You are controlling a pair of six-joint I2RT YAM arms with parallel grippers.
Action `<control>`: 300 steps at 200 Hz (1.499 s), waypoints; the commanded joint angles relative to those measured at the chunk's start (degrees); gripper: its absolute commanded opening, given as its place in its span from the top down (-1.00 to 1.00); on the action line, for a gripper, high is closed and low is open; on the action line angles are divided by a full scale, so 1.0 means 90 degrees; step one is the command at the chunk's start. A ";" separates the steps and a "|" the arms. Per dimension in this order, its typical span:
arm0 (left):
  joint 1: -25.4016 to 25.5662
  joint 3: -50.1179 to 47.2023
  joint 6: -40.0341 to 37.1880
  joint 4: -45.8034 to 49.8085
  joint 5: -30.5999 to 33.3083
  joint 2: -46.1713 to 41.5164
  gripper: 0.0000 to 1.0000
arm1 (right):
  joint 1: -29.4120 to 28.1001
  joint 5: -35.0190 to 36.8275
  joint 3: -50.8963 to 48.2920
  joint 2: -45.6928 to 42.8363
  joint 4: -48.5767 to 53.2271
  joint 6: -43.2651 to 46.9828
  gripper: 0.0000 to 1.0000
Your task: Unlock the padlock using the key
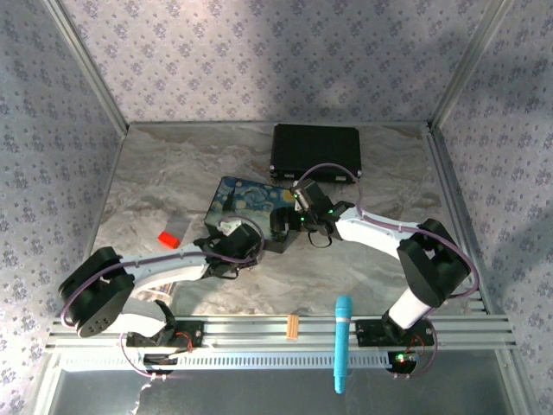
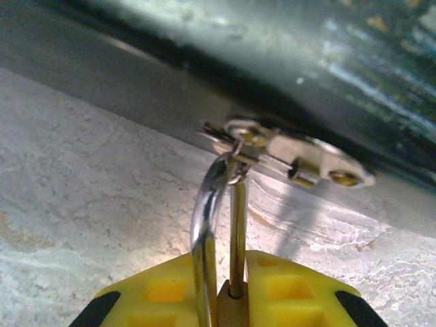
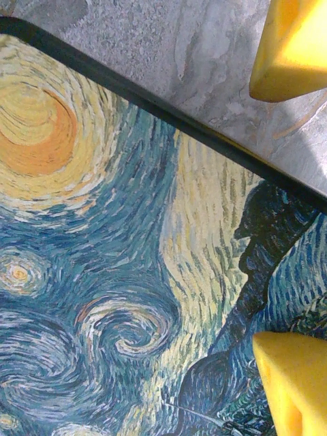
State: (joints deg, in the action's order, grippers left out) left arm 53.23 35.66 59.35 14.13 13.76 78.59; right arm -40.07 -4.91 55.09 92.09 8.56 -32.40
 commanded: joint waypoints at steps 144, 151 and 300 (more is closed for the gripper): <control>0.0368 -0.0311 -0.0493 0.0425 0.0572 0.0340 0.57 | 0.0185 0.0526 -0.0037 0.0575 0.0807 0.0036 -0.73; 0.0389 -0.0338 -0.0467 0.0380 0.0568 0.0333 0.57 | 0.0185 0.0522 -0.0037 0.0582 0.0802 0.0049 -0.73; 0.0579 0.0519 -0.0041 0.2802 0.1890 0.1237 0.60 | 0.0224 0.0489 -0.0130 0.0621 0.0729 0.0065 -0.73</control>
State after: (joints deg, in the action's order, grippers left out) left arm 58.26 39.46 59.00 19.46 23.16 84.71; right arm -39.29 -6.07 56.51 94.41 7.03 -32.38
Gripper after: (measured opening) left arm 0.207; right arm 0.867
